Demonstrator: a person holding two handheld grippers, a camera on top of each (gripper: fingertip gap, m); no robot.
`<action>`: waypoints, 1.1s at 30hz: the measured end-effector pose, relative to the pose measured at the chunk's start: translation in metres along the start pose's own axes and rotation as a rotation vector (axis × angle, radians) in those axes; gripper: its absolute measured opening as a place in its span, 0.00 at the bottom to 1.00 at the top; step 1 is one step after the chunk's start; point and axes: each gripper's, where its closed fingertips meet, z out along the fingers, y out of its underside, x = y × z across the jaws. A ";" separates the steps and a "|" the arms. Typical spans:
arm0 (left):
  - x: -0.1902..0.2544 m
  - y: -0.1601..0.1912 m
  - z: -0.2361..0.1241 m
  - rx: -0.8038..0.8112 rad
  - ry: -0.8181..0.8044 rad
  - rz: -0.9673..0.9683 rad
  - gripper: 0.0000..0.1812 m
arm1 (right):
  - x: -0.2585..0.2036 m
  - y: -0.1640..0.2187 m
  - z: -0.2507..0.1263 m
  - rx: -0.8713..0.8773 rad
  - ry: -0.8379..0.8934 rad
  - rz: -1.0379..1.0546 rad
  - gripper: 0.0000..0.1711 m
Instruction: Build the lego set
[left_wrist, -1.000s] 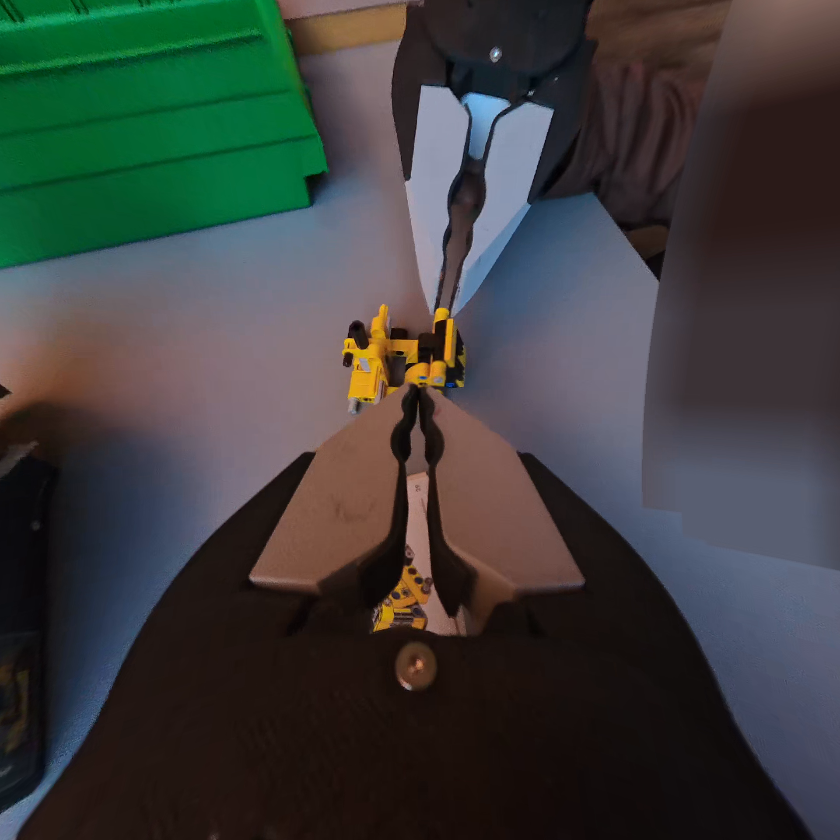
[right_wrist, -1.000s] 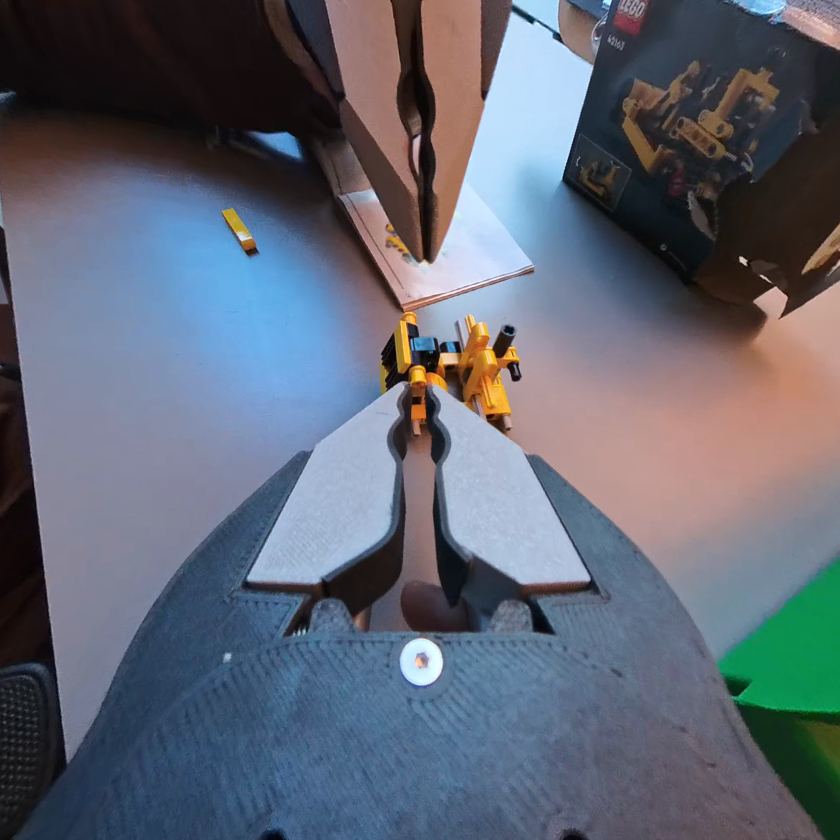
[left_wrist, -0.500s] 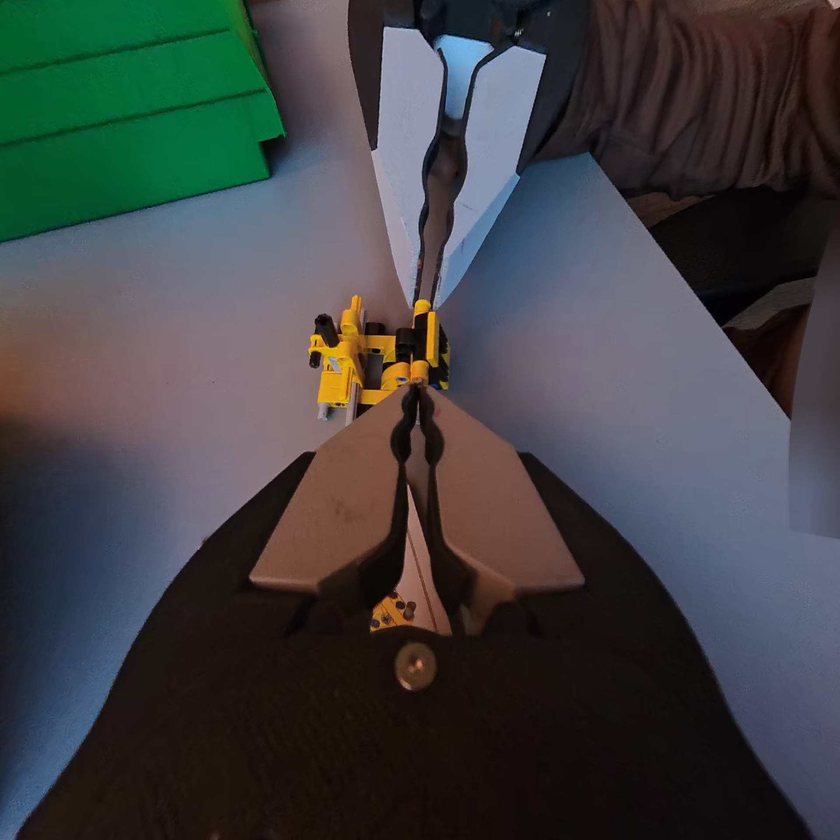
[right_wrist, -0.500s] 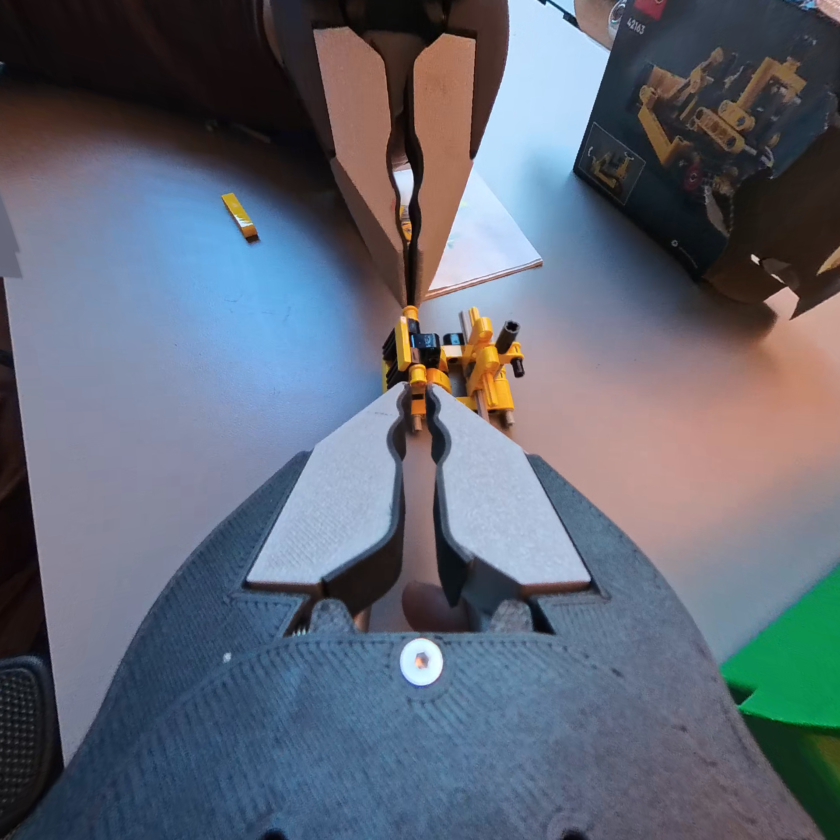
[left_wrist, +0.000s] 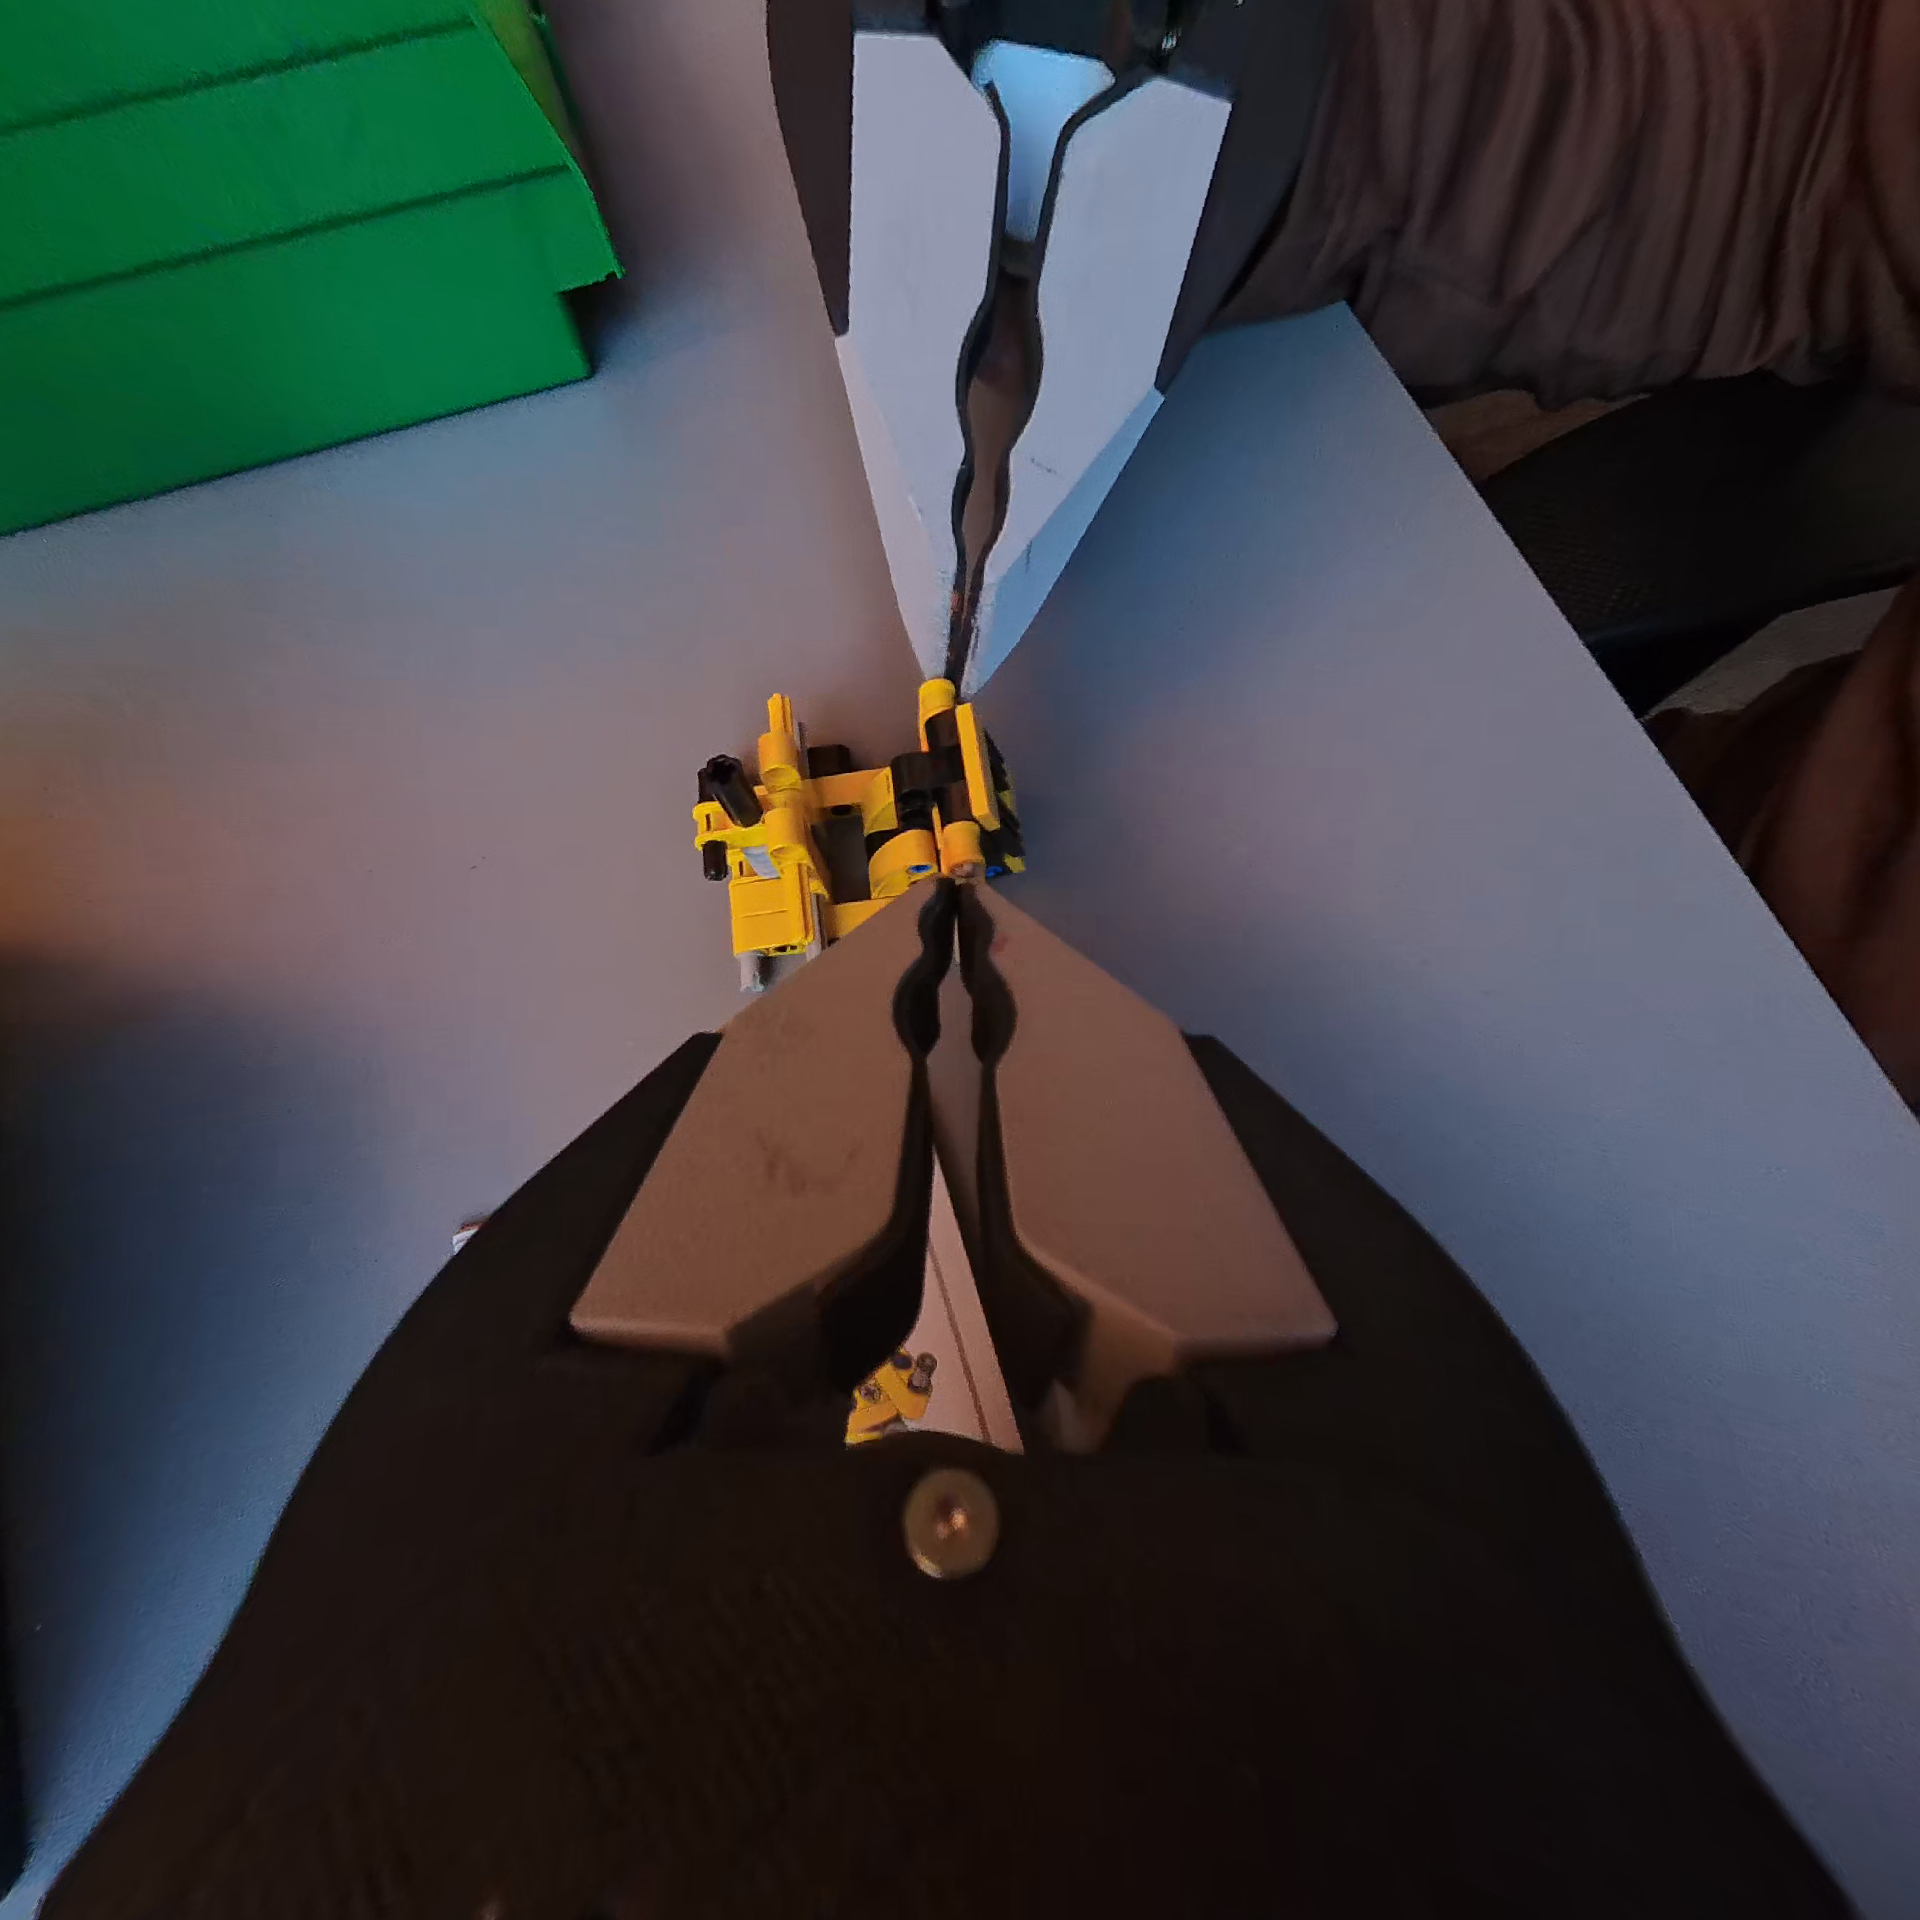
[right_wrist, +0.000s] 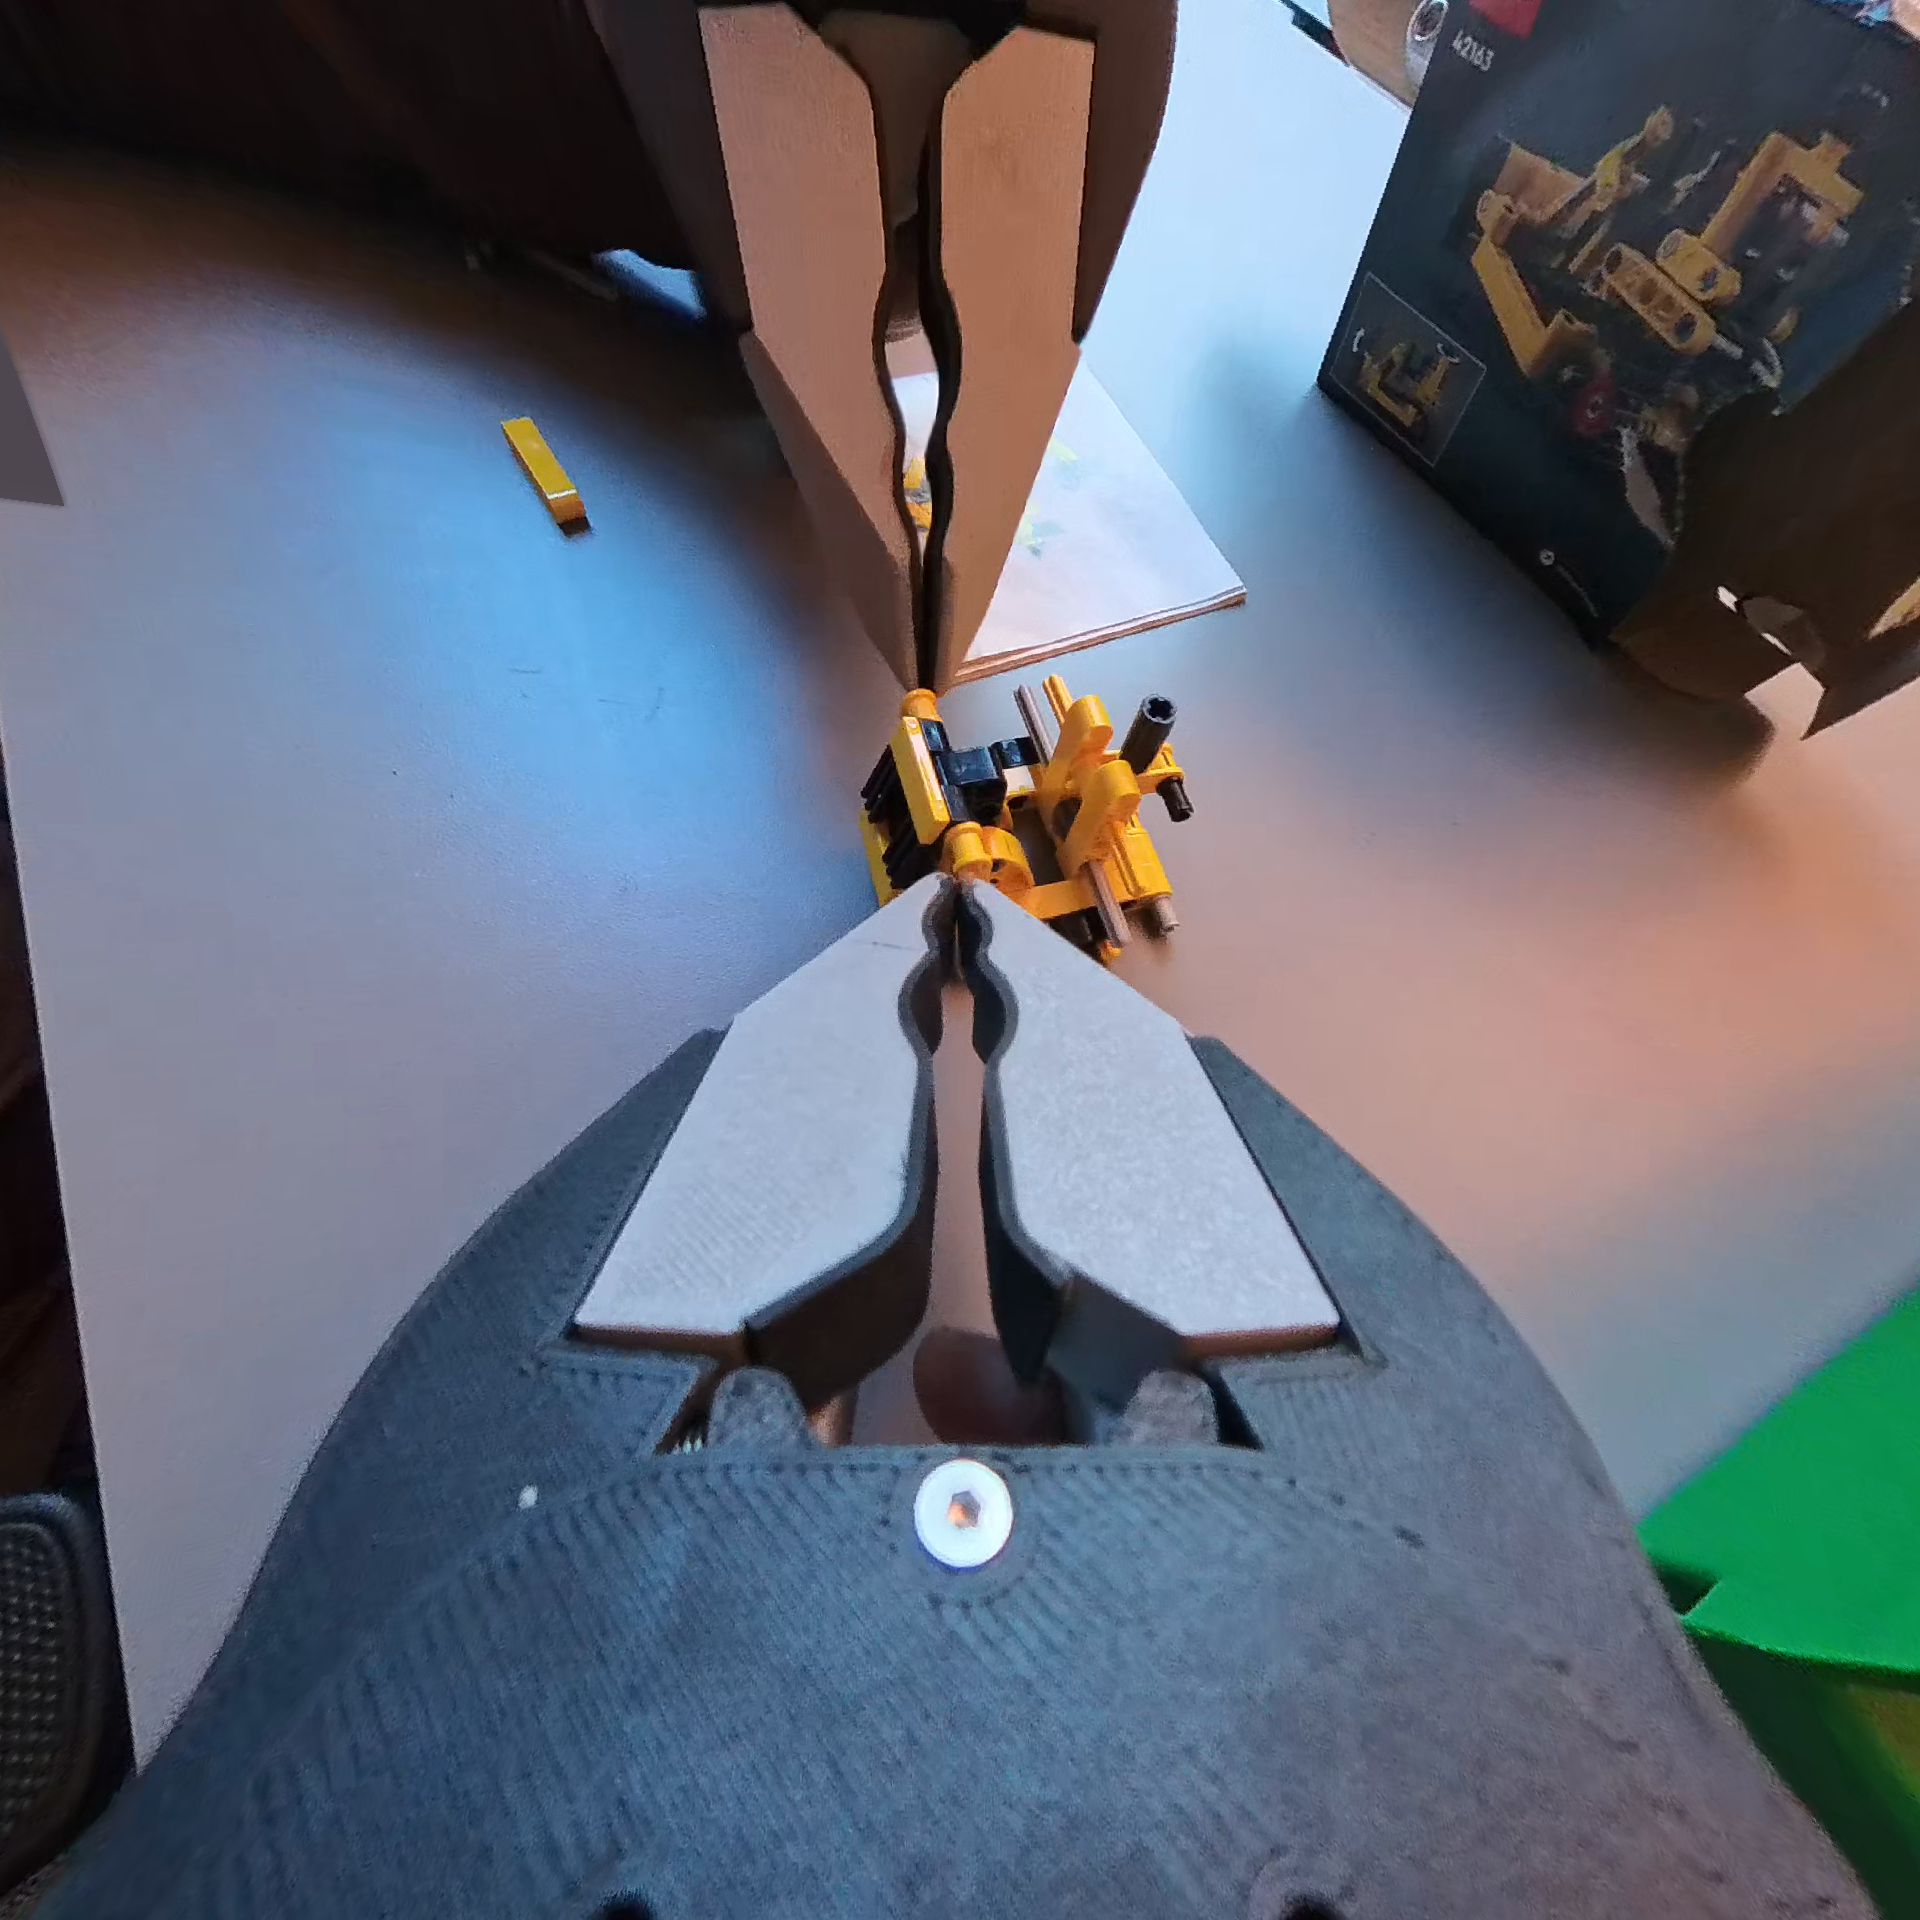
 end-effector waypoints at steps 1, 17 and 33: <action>0.000 0.000 0.000 0.003 0.001 -0.003 0.00 | 0.000 0.000 0.000 -0.002 -0.001 -0.001 0.00; 0.008 -0.004 -0.002 0.057 0.007 -0.071 0.00 | 0.006 -0.002 0.000 0.014 -0.013 -0.040 0.02; 0.002 0.002 -0.001 0.064 -0.059 -0.090 0.00 | 0.001 -0.004 0.003 0.015 -0.171 -0.121 0.02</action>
